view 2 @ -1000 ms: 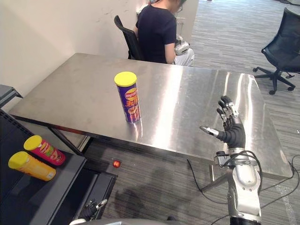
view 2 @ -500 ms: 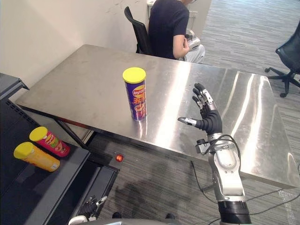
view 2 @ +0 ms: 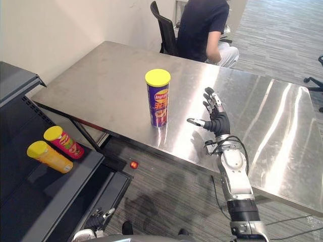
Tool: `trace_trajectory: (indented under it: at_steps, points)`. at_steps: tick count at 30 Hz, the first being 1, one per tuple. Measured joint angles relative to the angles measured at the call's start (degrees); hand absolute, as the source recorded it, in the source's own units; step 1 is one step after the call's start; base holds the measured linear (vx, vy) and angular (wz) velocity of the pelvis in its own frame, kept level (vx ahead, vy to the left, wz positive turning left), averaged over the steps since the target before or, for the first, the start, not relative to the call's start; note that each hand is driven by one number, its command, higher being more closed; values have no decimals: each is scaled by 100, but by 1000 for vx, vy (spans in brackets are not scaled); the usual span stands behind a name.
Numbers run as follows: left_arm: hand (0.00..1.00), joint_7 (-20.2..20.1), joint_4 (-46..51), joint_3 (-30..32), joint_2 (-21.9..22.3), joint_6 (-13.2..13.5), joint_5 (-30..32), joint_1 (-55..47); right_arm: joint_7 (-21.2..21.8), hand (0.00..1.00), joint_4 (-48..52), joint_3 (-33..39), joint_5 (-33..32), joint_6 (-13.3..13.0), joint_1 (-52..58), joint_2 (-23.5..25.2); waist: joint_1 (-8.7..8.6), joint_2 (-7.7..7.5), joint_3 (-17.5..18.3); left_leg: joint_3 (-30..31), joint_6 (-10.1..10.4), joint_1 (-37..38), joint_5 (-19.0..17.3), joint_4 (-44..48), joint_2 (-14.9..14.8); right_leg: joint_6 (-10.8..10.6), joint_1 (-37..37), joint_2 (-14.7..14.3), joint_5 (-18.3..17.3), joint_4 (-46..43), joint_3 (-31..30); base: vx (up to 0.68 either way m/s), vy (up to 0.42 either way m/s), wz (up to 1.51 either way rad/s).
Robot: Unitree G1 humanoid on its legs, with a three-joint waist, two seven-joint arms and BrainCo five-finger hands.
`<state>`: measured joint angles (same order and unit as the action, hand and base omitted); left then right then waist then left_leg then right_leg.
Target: Put the gum and the chips on the shelf.
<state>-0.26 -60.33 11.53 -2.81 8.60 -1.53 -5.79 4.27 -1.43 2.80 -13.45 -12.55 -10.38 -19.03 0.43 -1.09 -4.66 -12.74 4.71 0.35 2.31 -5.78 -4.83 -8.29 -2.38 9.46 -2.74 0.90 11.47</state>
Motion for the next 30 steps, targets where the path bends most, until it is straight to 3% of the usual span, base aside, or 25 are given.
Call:
trace_trajectory:
  at_steps: [9,30]
  points:
    - [0,4,136,1,-3,-6,-7,42,-14,0,-232,-109,10,46,-319,7,126,-7,-135,166,-16,-117,63,-4,15,2,4,4,-1,15,157,-5,-5,8]
    - [0,8,171,7,-68,-37,-59,105,-6,0,-528,-581,5,71,-906,246,165,-80,-288,265,-25,-198,91,-2,25,2,1,5,-1,28,259,4,-2,2]
